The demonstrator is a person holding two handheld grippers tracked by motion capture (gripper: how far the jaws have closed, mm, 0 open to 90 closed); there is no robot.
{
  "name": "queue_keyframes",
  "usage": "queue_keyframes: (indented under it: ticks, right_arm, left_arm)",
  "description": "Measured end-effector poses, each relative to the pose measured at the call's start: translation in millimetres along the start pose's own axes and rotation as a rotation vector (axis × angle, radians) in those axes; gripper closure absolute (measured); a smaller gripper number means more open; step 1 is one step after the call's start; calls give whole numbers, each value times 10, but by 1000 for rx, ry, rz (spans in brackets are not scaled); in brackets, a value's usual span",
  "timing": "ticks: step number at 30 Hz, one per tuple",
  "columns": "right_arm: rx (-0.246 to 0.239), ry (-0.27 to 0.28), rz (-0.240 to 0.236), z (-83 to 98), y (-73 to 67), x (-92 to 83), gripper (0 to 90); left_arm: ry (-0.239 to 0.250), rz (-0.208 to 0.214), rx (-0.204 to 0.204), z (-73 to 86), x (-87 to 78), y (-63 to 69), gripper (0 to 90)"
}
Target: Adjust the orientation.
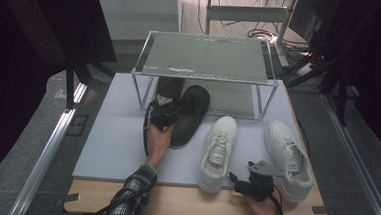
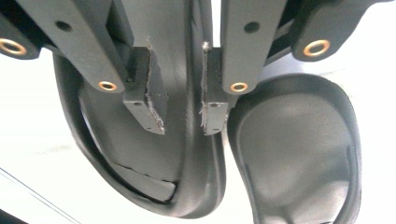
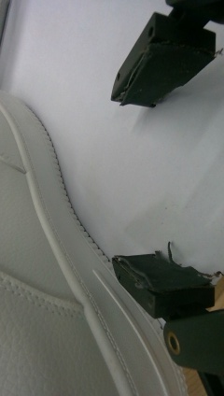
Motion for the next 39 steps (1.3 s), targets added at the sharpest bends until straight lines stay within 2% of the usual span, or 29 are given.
queue_keyframes:
  ticks: [2,5,9,14,24,32,39]
  right_arm:
    - [0,0,0,0,-1,0,175]
    - [-1,0,2,0,-1,0,175]
    - [-2,-1,2,0,-1,1,175]
    - [-3,-2,3,0,-1,0,175]
    - [-3,-2,3,-1,-1,0,175]
    - [-2,-3,2,-1,-3,0,175]
    - [-2,-3,3,-1,-3,0,175]
  left_arm:
    - [-5,37,16,17,-67,7,762]
    - [-25,72,44,49,-161,24,823]
    - [-57,103,78,116,-281,66,890]
    - [-86,150,98,232,-416,105,898]
    - [-122,189,135,545,-566,79,900]
    - [-124,185,147,739,-658,36,900]
    - [-137,135,191,844,-671,26,900]
Point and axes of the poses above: each handheld gripper's, and its own axes: x roughly forward along the jaws, z roughly out of its underside, y roughly to its right, the point moved 4 cm from there along x, roughly forward along the jaws, and after that the axes turned 13 degrees about -x, right-handed, at the moved point
